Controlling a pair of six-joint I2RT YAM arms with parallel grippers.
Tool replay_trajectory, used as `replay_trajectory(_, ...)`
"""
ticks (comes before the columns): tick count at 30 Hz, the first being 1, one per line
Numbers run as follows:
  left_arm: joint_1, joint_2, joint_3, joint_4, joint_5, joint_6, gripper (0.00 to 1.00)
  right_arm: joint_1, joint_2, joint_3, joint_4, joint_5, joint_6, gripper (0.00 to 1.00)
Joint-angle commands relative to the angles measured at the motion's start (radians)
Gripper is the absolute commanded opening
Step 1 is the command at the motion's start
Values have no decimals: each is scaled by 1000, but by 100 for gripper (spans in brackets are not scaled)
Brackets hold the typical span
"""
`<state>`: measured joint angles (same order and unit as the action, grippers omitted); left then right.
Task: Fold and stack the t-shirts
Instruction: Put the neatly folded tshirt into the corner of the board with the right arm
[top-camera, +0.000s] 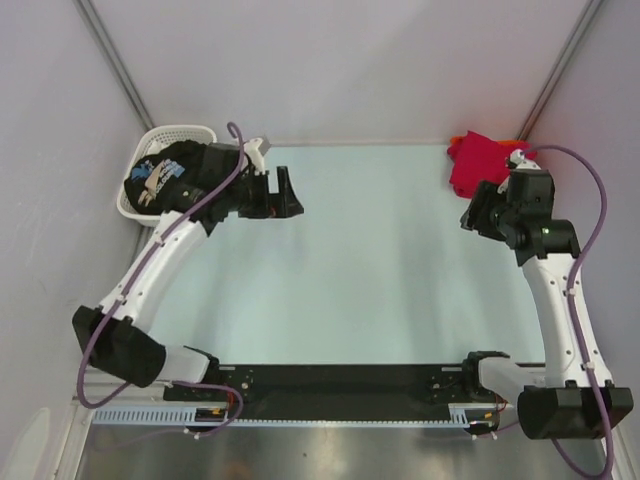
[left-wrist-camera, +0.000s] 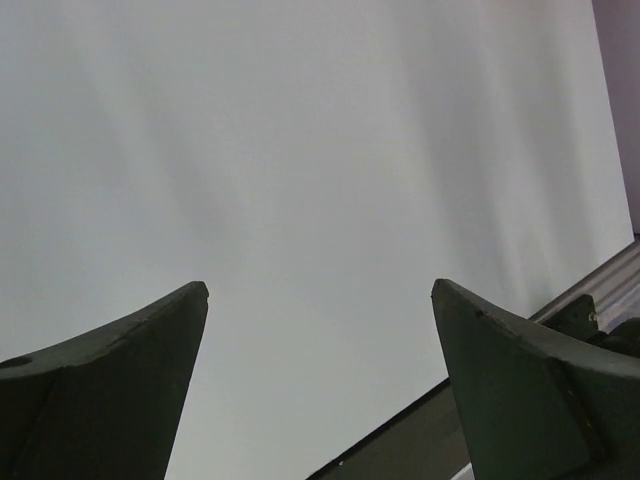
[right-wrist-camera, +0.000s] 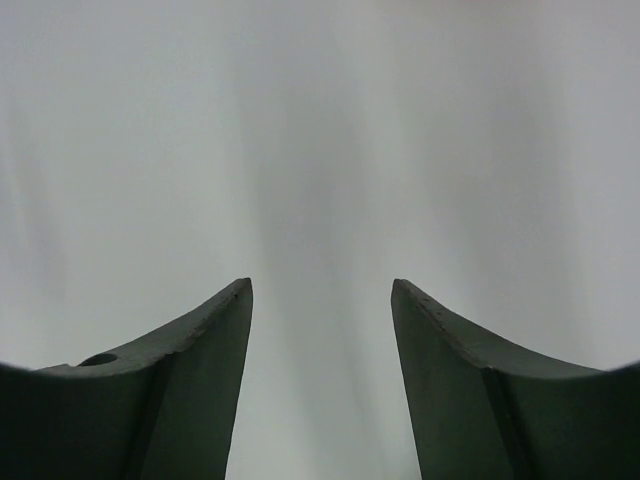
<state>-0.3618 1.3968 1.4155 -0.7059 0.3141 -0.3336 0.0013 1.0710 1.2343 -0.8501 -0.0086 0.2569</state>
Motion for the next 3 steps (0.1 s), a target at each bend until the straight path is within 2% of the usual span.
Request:
replay_trajectory(1,35,-68,-78,-3,-17,53,99,31,56,20,19,19,21,65)
replay_trajectory(3,41,-85,-78,-9,-17,65,99,68,92,42,16,19,30,68)
